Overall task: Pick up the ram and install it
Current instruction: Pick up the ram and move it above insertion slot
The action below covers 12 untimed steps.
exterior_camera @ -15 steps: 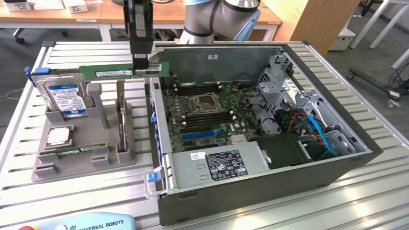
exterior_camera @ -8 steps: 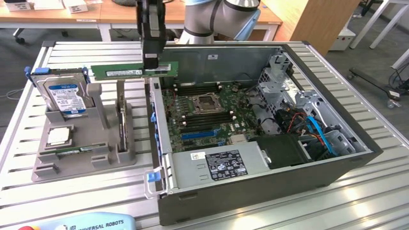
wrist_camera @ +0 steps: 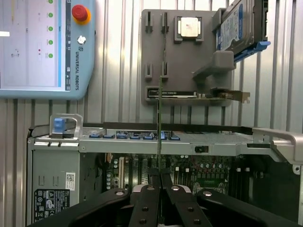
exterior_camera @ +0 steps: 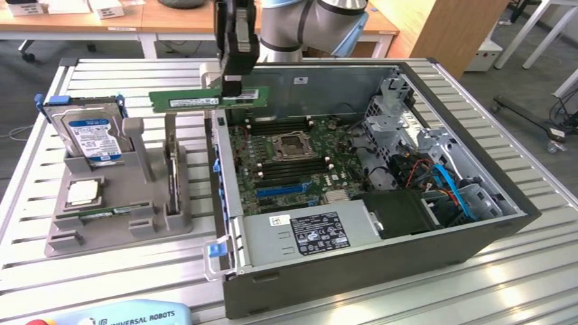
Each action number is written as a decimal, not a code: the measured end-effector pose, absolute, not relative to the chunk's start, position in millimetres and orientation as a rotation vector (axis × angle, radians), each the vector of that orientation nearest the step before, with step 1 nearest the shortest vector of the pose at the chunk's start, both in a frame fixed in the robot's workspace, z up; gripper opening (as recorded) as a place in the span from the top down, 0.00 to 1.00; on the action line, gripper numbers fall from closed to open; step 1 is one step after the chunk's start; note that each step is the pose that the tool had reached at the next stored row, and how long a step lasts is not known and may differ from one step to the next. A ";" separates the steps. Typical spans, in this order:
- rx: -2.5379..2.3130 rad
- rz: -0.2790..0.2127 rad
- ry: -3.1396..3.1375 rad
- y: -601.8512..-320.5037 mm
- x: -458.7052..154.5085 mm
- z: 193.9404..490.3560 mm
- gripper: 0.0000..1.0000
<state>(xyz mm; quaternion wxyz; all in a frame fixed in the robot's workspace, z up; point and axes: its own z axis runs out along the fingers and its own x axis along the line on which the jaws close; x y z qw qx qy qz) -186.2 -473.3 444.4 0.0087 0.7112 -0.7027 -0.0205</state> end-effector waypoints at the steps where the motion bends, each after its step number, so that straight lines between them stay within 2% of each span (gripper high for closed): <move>1: 2.222 -0.064 -2.195 -473.3 -183.4 444.4 0.89; 12: 2.222 -0.064 -2.195 -473.4 -152.5 444.4 0.89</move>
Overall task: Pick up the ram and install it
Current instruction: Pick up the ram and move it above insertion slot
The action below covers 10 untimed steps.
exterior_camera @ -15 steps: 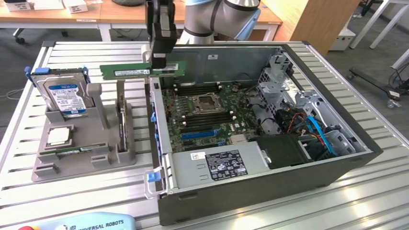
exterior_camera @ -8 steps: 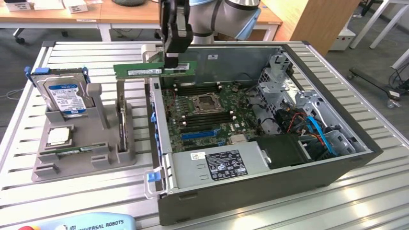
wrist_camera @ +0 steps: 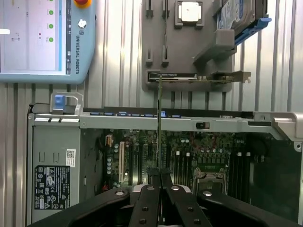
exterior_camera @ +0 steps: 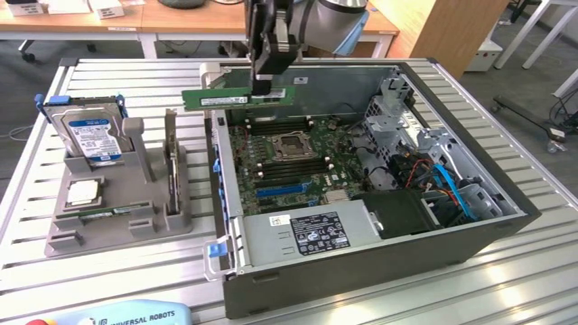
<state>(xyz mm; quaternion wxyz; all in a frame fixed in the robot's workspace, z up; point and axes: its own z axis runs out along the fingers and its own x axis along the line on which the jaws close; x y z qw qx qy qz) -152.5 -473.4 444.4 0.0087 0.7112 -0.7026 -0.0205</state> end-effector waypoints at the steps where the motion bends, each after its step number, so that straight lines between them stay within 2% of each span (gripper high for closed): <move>1: 2.222 -0.064 -2.195 -473.3 -149.8 444.4 0.89; 10: 2.222 -0.064 -2.195 -473.4 -123.5 444.4 0.89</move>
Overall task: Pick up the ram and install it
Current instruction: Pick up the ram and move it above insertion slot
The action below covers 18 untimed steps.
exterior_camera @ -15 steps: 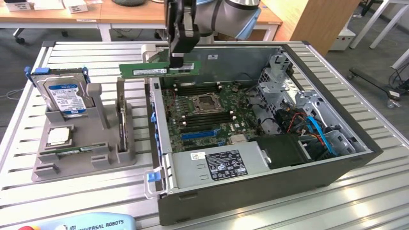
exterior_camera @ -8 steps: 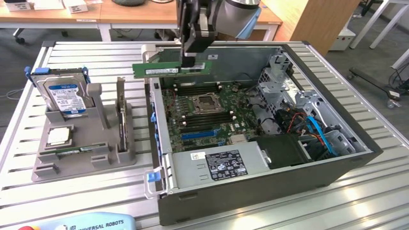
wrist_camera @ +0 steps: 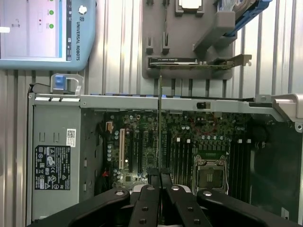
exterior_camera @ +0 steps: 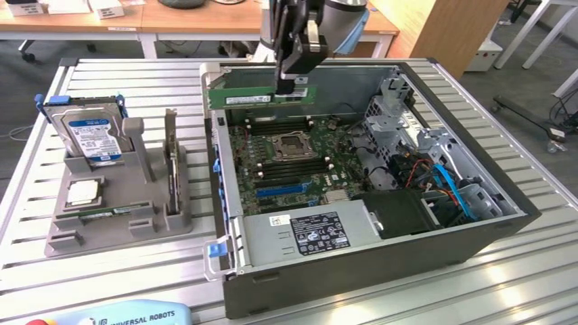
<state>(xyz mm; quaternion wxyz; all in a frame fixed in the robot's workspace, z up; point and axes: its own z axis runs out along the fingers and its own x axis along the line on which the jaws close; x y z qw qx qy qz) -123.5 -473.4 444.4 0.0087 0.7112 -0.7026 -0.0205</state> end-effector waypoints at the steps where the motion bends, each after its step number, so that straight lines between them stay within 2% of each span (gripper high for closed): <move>1: 2.222 -0.064 -2.195 -473.4 -120.5 444.4 0.89; 18: 2.222 -0.064 -2.195 -473.4 -74.5 444.4 0.89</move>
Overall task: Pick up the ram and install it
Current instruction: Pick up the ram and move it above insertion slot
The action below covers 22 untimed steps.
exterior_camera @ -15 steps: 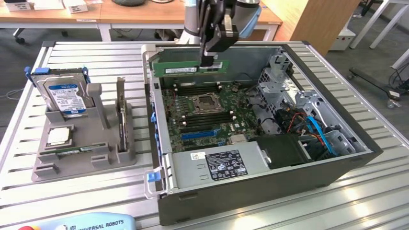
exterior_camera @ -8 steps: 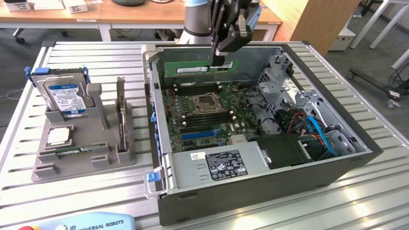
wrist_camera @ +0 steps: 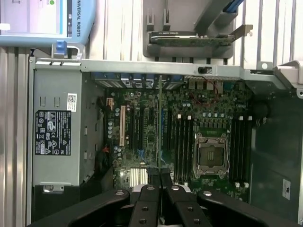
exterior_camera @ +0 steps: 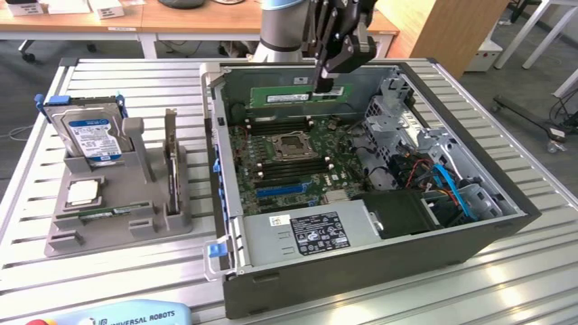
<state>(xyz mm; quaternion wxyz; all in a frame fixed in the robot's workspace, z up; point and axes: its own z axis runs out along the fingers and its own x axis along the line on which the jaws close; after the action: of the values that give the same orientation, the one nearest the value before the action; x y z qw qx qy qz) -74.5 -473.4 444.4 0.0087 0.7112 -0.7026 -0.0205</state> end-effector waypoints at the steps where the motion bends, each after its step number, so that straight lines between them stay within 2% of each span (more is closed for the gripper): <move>1: 2.222 -0.064 -2.195 -473.4 -72.5 444.4 0.89; 22: 2.220 -0.069 -2.193 -473.4 -54.1 444.4 0.89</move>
<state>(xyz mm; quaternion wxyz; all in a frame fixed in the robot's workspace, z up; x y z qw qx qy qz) -54.1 -473.4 444.4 0.0102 0.7112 -0.7026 -0.0220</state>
